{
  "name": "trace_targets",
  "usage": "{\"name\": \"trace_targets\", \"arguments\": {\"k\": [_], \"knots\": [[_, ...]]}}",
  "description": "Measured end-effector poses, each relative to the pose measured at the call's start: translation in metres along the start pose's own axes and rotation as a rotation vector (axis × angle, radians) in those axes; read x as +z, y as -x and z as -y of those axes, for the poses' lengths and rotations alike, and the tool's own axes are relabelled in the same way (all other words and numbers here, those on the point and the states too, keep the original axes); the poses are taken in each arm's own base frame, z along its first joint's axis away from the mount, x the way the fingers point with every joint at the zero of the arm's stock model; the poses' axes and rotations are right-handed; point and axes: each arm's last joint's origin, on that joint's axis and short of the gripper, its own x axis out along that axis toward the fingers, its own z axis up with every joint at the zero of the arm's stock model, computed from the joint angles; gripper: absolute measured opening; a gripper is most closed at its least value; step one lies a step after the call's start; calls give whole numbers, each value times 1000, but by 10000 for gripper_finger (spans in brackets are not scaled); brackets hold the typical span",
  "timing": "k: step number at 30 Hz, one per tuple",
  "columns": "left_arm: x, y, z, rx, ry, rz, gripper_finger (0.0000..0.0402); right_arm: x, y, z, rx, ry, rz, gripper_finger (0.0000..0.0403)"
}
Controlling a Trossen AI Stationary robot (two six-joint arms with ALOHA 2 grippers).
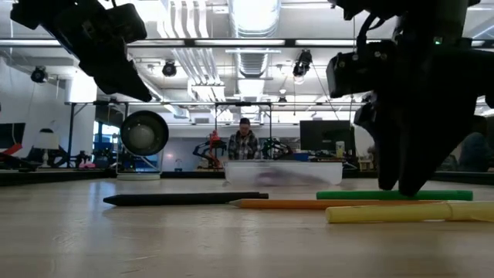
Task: Pick & place school supplies into a supply box
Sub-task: Put the green pen into the supply box
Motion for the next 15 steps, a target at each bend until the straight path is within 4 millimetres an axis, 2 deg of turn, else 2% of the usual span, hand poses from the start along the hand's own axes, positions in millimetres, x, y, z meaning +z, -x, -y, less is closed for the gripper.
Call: {"name": "trace_targets", "arguments": {"k": [8,15], "knots": [[1,-4,0,8,2,-9,91,-7,-14,6,14,-109,40,208],[1,-4,0,8,4,-4,91,-11,-18,11,-6,-143,27,149]]}}
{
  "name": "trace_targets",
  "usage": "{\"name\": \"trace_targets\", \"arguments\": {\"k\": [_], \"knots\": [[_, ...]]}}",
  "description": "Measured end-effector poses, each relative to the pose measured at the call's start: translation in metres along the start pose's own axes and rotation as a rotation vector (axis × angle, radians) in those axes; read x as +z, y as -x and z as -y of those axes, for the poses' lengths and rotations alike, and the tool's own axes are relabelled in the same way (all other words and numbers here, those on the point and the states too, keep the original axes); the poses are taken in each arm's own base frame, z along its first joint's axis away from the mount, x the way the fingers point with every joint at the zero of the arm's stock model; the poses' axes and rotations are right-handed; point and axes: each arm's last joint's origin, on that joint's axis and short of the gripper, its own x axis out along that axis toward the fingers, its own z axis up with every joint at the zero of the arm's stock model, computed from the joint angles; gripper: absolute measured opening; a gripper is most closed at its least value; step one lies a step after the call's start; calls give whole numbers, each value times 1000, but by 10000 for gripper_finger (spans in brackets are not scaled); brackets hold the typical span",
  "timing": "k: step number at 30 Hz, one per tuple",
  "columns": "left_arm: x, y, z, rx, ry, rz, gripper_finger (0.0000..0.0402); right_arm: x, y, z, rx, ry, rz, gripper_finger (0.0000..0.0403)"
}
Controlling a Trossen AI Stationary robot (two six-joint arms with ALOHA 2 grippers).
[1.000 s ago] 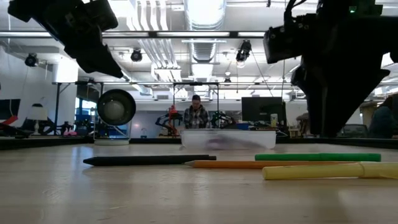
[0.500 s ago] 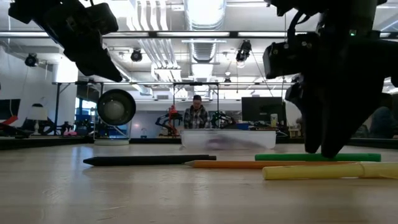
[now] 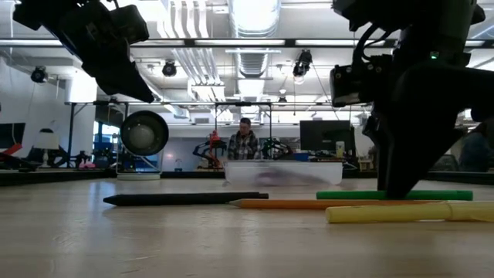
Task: Pick & place school supplies into a supply box
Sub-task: Put the green pen into the supply box
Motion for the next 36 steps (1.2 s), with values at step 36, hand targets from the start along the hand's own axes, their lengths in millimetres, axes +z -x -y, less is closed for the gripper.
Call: {"name": "trace_targets", "arguments": {"k": [36], "knots": [[0,-1,0,1,0,-3,91,51,30,16,-138,-215,133,23]]}}
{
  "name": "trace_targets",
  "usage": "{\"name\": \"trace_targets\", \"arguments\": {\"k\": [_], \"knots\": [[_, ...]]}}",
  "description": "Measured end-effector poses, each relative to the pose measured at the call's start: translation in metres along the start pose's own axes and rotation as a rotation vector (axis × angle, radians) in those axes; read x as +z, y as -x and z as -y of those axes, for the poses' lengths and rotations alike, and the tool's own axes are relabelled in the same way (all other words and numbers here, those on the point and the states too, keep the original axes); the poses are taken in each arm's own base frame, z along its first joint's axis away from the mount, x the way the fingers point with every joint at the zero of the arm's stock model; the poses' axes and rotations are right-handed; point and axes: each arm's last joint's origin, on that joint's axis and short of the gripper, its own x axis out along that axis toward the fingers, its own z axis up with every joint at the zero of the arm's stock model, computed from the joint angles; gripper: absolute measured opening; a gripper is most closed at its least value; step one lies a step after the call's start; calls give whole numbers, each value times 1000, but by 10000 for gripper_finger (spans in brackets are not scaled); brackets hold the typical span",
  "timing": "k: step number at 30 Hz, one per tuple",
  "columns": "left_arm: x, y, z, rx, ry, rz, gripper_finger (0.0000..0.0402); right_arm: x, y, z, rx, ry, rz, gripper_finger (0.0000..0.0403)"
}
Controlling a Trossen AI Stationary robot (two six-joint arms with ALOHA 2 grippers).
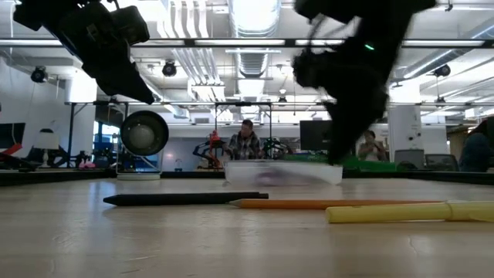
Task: Pick & place school supplies into a supply box
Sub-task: Put the green pen into the supply box
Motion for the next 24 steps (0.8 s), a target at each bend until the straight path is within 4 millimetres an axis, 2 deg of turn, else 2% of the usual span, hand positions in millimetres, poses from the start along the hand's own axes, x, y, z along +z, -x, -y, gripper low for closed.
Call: {"name": "trace_targets", "arguments": {"k": [4,7,9,18,24], "knots": [[0,0,0,0,0,0,91,35,22,14,42,74,58,21],[0,0,0,0,0,0,91,61,33,34,5,182,66,20],[0,0,0,0,0,-1,91,77,35,50,-32,285,44,20],[0,0,0,0,7,0,91,137,9,103,-120,628,-43,20],[0,0,0,16,68,6,91,160,-19,124,-144,759,-119,20]]}}
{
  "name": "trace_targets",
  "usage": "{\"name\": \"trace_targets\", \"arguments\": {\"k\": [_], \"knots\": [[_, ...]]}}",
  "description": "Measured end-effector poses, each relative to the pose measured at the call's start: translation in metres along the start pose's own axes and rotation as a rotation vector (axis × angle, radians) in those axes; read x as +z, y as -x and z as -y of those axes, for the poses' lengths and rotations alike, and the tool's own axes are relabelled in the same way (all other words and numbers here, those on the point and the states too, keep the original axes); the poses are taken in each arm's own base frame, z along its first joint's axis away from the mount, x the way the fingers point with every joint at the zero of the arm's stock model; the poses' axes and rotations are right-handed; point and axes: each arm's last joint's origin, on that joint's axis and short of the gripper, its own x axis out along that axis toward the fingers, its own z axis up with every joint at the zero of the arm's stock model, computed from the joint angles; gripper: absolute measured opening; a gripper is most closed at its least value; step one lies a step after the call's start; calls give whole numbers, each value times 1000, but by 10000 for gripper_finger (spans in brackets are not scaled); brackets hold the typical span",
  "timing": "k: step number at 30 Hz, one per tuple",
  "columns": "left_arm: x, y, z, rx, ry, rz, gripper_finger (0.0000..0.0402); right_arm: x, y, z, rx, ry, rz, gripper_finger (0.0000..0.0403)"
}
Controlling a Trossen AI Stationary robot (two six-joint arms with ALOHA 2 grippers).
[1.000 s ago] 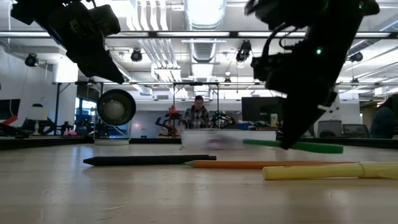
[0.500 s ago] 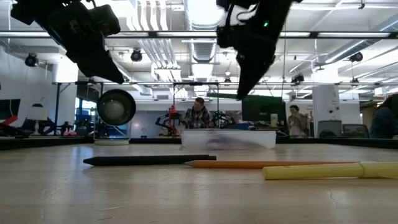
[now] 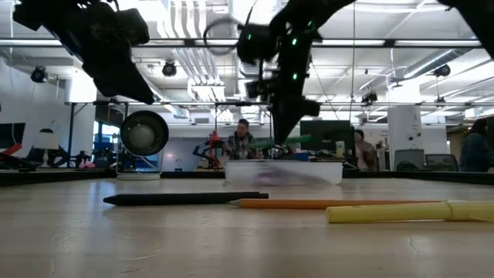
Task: Pick & place school supplies into a supply box
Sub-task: Put the green pen into the supply box, then put the black pen into the supply box
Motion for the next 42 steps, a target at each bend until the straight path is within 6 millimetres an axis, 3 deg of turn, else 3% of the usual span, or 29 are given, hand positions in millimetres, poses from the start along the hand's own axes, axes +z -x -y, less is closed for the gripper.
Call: {"name": "trace_targets", "arguments": {"k": [8,13,24,30,34,38,42], "knots": [[0,0,-1,29,64,14,91,6,-40,13,68,4,-75,21],[0,0,-1,29,83,15,91,15,-42,18,65,-22,-41,40],[1,0,-1,28,84,17,91,17,-43,18,62,-78,-26,141],[0,0,-1,32,72,9,91,19,-11,16,40,-128,33,167],[-1,-2,-1,37,47,-4,91,19,20,2,41,-140,73,172],[-3,-7,0,40,33,-32,91,18,52,-24,76,-171,131,173],[-8,-18,3,-25,26,-108,91,15,74,-65,134,-274,149,173]]}}
